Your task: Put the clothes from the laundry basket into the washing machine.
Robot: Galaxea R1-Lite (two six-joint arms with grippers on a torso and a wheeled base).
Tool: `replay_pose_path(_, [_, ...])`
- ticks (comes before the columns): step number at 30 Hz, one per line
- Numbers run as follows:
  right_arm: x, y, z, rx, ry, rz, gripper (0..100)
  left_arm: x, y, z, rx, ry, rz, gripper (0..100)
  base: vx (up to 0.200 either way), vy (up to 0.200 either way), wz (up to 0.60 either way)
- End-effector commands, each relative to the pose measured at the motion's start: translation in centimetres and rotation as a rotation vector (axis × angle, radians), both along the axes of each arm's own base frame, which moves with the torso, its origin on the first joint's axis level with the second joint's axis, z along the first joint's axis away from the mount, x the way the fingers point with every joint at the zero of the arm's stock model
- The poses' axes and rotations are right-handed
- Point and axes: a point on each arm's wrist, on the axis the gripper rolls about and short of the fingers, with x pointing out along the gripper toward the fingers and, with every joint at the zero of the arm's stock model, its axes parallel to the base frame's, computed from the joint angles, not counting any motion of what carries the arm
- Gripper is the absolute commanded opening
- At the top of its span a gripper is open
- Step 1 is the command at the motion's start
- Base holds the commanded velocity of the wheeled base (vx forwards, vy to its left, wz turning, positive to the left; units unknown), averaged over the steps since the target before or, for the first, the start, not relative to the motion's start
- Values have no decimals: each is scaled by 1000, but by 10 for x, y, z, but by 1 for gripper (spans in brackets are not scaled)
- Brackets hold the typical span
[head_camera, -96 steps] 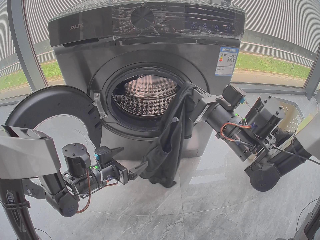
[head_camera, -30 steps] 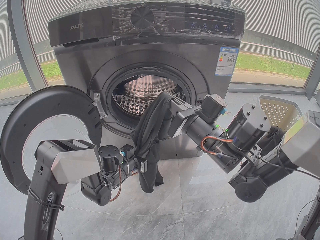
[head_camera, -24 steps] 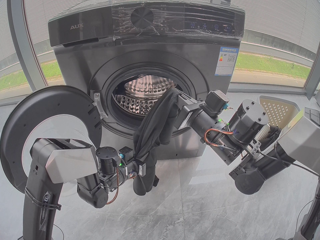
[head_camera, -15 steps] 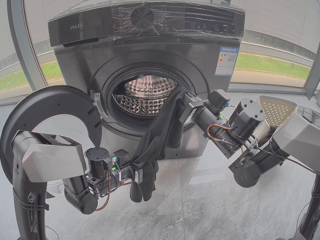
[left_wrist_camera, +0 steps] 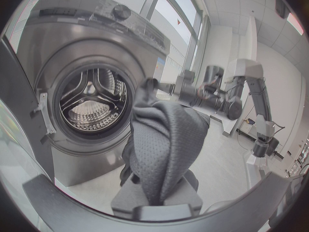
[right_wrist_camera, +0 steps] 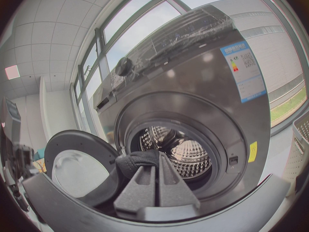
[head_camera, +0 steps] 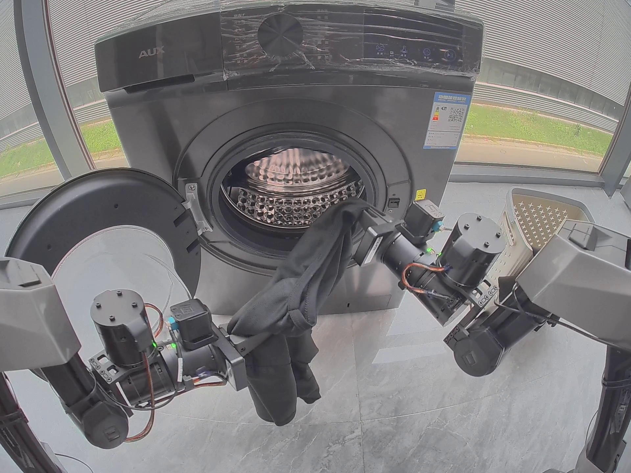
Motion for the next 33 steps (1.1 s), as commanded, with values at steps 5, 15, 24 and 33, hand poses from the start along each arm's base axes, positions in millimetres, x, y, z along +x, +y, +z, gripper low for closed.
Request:
replay_pose_path(5, [-11, -3, -41, -103, 115, 7, 0, -6, 12, 35, -73, -117, 23, 0, 0, 0, 0])
replay_pose_path(15, [-14, -3, -48, -128, 131, 6, 0, -5, 15, 50, -103, -175, 47, 0, 0, 0, 0])
replay_pose_path(24, [-28, -18, -47, -144, 146, 1, 100, -2, 19, 50, -102, -172, 77, 0, 0, 0, 0])
replay_pose_path(33, [-74, -74, -40, -206, 252, -67, 100, 11, 27, 49, -116, -165, 302, 0, 0, 0, 0])
